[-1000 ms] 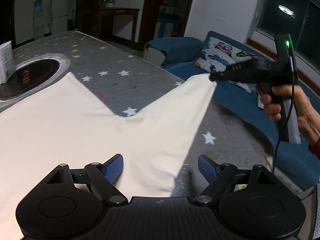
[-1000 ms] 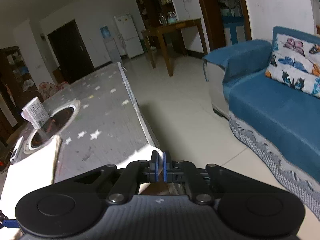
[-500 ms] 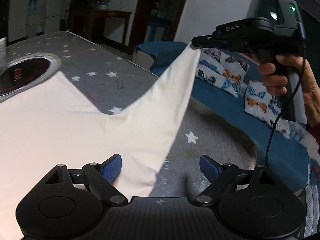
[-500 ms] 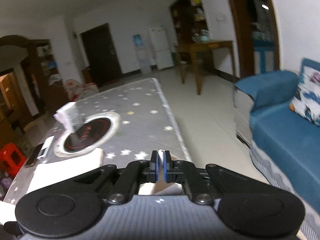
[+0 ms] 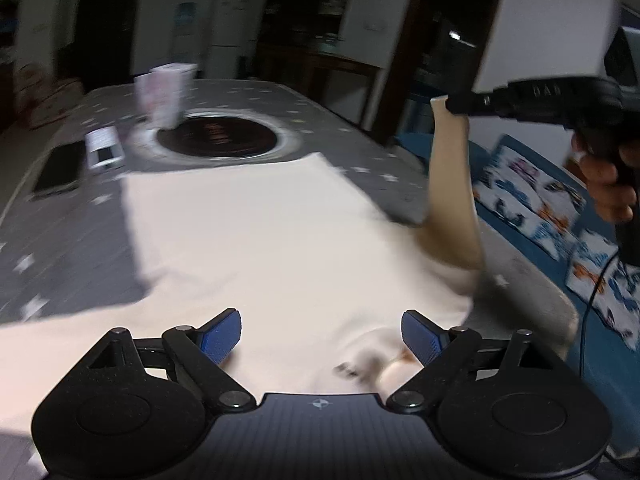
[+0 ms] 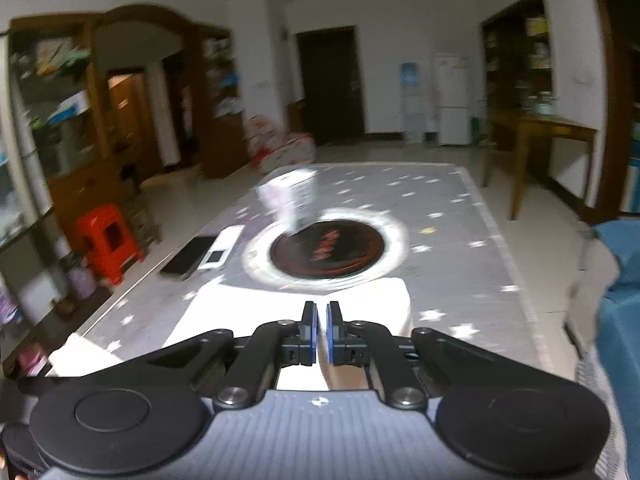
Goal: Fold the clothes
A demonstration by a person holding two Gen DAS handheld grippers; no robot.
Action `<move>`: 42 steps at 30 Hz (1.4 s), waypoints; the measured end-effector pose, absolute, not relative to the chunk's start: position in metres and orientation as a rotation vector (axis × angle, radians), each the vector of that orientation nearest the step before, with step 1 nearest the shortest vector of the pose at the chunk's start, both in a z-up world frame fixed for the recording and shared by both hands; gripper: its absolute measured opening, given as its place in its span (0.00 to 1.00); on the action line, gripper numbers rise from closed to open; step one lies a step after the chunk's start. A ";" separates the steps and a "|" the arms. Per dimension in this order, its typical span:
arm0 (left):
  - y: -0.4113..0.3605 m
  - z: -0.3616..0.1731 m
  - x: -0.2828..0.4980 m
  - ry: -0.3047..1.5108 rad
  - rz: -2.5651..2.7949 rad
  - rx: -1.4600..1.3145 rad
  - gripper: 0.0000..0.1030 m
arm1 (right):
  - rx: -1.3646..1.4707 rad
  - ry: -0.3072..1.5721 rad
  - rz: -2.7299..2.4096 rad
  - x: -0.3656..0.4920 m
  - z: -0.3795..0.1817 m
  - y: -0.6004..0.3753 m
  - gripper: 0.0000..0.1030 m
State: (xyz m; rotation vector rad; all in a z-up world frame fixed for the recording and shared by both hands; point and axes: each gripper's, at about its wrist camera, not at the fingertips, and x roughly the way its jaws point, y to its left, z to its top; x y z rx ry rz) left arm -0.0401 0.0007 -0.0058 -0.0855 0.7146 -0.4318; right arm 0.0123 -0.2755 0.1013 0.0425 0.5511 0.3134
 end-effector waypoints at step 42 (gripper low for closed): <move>0.000 -0.024 -0.016 0.726 -0.347 -0.071 0.59 | -0.098 0.848 0.328 -0.001 0.014 -0.281 0.10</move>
